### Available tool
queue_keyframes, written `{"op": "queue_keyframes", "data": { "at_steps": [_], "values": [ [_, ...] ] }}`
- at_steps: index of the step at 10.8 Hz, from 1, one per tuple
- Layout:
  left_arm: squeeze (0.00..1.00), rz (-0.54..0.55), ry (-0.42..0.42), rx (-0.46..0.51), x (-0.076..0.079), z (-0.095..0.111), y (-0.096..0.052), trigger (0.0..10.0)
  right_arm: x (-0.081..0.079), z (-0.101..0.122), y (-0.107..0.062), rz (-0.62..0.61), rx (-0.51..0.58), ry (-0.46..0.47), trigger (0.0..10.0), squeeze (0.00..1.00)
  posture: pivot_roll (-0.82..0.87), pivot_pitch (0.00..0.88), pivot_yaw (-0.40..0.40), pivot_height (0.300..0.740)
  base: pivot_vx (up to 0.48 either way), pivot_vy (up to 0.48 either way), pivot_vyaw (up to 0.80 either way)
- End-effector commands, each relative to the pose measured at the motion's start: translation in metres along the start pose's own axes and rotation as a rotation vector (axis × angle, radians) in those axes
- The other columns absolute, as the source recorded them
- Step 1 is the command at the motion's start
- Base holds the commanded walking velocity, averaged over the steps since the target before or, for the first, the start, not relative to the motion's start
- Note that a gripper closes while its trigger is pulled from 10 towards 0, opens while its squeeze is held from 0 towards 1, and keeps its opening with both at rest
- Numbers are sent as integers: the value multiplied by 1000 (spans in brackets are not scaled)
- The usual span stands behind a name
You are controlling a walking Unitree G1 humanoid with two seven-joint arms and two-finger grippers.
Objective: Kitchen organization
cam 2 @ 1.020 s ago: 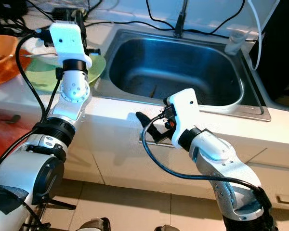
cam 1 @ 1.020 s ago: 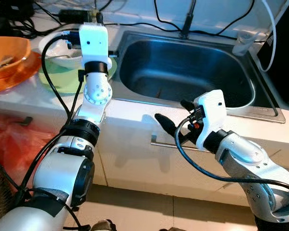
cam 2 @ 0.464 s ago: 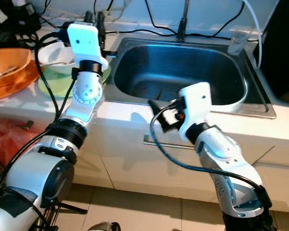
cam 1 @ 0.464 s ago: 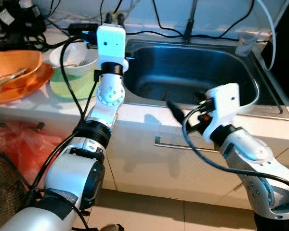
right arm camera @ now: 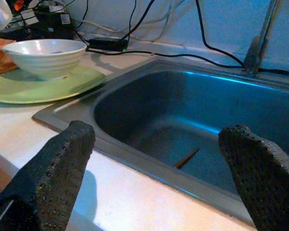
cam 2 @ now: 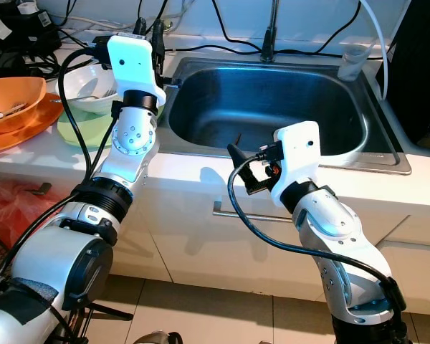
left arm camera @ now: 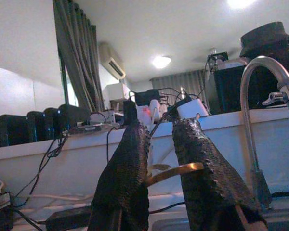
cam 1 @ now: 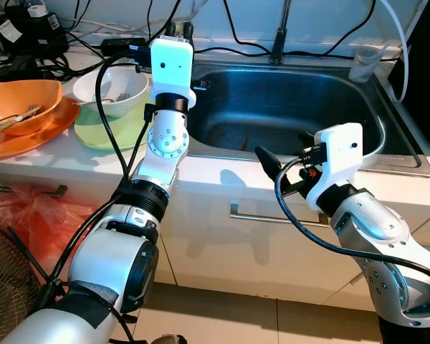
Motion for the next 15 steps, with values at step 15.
{"op": "queue_keyframes", "data": {
  "at_steps": [15],
  "values": [
    [0,65,-152,-263,-10,-41,-10,0,4,16,2,-20,18,-56,10000,0,-164,69,45,740,0,0,0]
  ]
}}
Point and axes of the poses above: a point about 5 cm out from each wrist's last joint towards the gripper, its own y axis pointing out of the wrist towards the gripper, its own z axis along the axis of the wrist's last joint, x = y × z, the point moved 4 cm from there along y, pointing out of the wrist towards the gripper, and after that the axes turned 10 degrees about -y, right-handed, at the moved point
